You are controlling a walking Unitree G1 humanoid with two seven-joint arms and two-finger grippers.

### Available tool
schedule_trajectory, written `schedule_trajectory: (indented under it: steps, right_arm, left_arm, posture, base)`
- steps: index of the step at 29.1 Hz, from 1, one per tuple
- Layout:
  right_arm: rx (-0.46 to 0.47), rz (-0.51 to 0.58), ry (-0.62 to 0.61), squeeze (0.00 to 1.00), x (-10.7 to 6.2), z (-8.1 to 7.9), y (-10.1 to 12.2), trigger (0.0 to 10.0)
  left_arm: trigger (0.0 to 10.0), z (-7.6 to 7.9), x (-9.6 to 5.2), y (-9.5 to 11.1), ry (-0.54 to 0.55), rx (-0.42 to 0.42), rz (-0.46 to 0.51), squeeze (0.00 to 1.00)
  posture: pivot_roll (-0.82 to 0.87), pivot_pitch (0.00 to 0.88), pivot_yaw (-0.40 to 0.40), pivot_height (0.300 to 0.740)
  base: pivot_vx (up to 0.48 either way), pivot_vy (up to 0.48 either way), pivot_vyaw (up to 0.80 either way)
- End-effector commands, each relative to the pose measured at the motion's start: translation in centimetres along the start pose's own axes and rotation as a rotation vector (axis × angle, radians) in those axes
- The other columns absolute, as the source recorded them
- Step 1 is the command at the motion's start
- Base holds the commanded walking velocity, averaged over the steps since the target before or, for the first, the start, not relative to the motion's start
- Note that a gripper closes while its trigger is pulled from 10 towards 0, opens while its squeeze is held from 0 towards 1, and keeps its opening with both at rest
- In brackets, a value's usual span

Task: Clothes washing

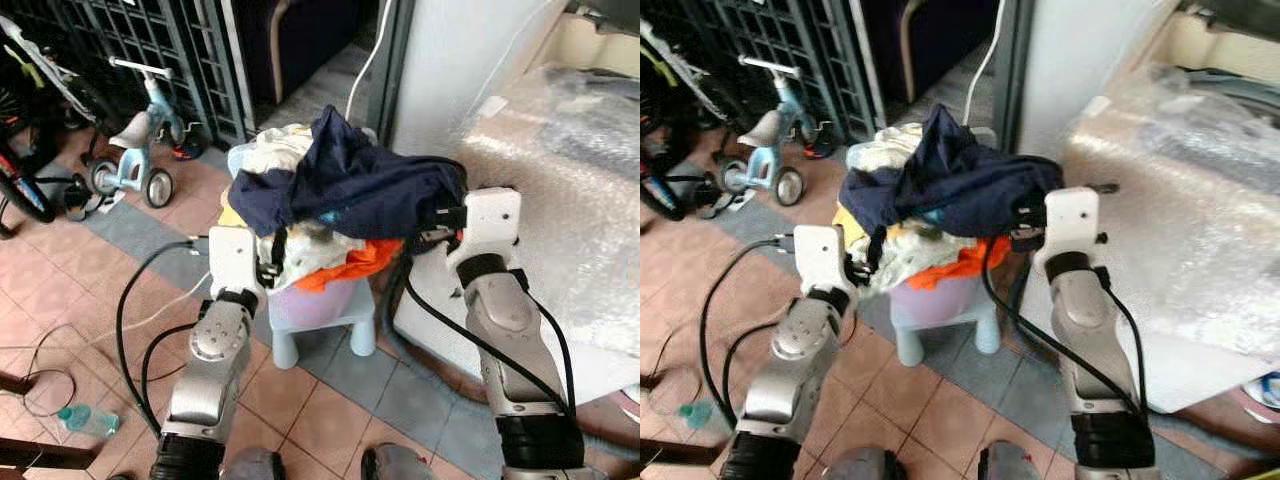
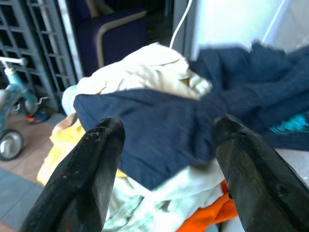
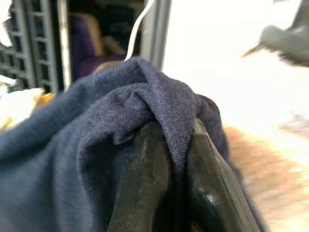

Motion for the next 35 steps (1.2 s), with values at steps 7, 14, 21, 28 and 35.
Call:
schedule_trajectory:
  steps: [7,14,21,28,35]
  right_arm:
    - [-0.001,0.044,0.012,0.00,0.2,-0.6,1.1,10.0]
    - [-0.019,0.058,-0.003,0.00,0.6,-0.1,1.5,10.0]
    - [-0.132,0.161,-0.031,0.00,2.0,1.7,3.8,10.0]
    - [-0.168,0.239,-0.019,0.00,3.9,3.1,6.0,10.0]
    - [-0.197,0.331,0.031,0.00,5.9,3.1,8.6,10.0]
  left_arm:
    - [10.0,-0.8,-0.1,0.0,0.043,-0.020,0.000,0.00]
    - [10.0,-0.8,0.0,0.1,0.036,-0.028,0.005,0.00]
    - [10.0,-0.6,0.1,0.3,0.019,-0.045,0.017,0.00]
    - [10.0,-0.7,0.2,0.3,0.024,-0.059,0.019,0.00]
    - [10.0,-1.0,0.1,0.1,0.036,-0.062,0.009,0.00]
  posture:
    - [-0.06,0.096,0.069,0.740]
    - [-0.06,0.100,0.069,0.740]
    - [-0.06,0.103,0.072,0.740]
    - [-0.06,0.101,0.073,0.740]
    - [-0.06,0.099,0.076,0.740]
  base:
    - [0.176,-0.246,-0.53]
    - [0.000,0.000,-0.23]
    - [0.000,0.000,-0.80]
    - [0.267,0.000,-0.77]
    - [0.334,0.000,-0.26]
Point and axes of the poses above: a point about 5 cm out from each wrist's last joint towards the gripper, its own x axis pointing out of the wrist towards the gripper, its own y axis along the axis of the wrist's last joint, z = x × y, the point moved 4 cm from there along x, pointing out of the wrist towards the gripper, and after that the axes turned 10 degrees about -x, right-handed, at the moved point
